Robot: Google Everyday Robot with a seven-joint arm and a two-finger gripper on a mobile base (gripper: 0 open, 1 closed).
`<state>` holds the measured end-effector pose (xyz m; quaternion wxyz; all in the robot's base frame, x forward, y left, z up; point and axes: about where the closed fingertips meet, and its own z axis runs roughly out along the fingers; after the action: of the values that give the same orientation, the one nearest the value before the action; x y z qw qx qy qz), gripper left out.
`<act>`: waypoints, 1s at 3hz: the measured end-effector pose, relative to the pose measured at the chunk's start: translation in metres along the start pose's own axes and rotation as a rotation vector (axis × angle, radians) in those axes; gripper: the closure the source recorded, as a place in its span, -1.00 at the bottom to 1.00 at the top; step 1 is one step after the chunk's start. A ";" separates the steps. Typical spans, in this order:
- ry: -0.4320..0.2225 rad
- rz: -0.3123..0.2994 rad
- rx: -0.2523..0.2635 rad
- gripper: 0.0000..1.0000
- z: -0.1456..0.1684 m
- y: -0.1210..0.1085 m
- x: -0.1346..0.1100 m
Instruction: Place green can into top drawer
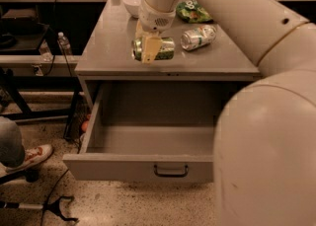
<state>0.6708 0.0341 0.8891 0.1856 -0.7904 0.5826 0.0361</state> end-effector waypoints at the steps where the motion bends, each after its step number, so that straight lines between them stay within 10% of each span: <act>1: -0.066 0.147 0.002 1.00 -0.017 0.044 0.003; 2: -0.147 0.332 -0.067 1.00 -0.010 0.102 0.011; 3: -0.153 0.359 -0.091 1.00 -0.004 0.113 0.016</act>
Offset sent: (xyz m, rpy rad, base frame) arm -0.1488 -0.0645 -0.0425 0.2607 0.3769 -0.4061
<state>0.5692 -0.0102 0.8604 0.1843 -0.6762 0.6963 0.1549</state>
